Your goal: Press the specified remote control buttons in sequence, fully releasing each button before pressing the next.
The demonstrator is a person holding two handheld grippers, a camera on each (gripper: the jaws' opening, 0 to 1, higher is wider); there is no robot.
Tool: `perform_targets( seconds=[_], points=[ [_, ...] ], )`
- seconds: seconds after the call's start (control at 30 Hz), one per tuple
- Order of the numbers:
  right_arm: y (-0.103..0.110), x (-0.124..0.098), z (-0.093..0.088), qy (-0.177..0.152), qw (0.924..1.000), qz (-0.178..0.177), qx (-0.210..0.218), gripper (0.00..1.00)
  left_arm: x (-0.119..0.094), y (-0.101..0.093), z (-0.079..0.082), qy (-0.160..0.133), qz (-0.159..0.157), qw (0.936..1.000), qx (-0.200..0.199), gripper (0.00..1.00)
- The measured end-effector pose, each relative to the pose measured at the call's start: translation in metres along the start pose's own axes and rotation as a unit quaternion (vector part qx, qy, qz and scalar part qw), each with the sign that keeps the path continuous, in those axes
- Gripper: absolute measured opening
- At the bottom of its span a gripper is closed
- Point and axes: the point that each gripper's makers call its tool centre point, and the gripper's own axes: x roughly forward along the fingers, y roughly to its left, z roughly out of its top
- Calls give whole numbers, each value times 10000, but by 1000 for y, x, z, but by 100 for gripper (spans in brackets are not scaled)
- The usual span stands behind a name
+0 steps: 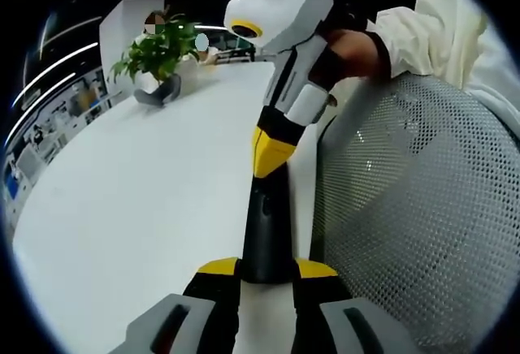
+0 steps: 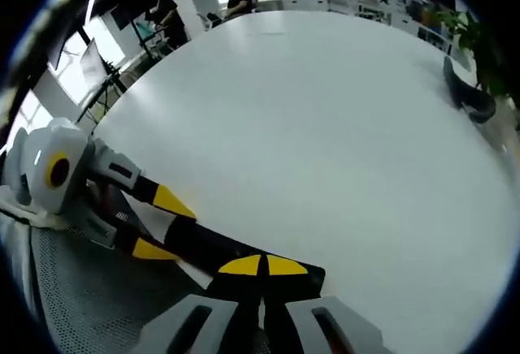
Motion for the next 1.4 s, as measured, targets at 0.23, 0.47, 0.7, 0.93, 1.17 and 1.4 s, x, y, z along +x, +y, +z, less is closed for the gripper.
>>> perform_targets(
  seconds=[0.23, 0.47, 0.7, 0.93, 1.17, 1.4],
  points=[
    [-5, -5, -2, 55, 9998, -67, 197, 0, 0, -1, 0, 15, -7, 10000, 20, 24],
    [0, -6, -4, 154, 9983, 123, 540, 0, 0, -1, -1, 26, -6, 10000, 13, 24],
    [8, -4, -4, 169, 9989, 253, 361, 0, 0, -1, -1, 24, -2, 10000, 4, 24],
    [8, -1, -7, 231, 9986, 300, 363, 0, 0, -1, -1, 24, -12, 10000, 3, 24],
    [9, -2, -6, 232, 9989, 273, 294, 0, 1, -1, -1, 18, -13, 10000, 0, 24],
    [7, -1, -6, 215, 9991, 279, 245, 0, 1, 0, 0, 3, -10, 10000, -16, 24]
  ],
)
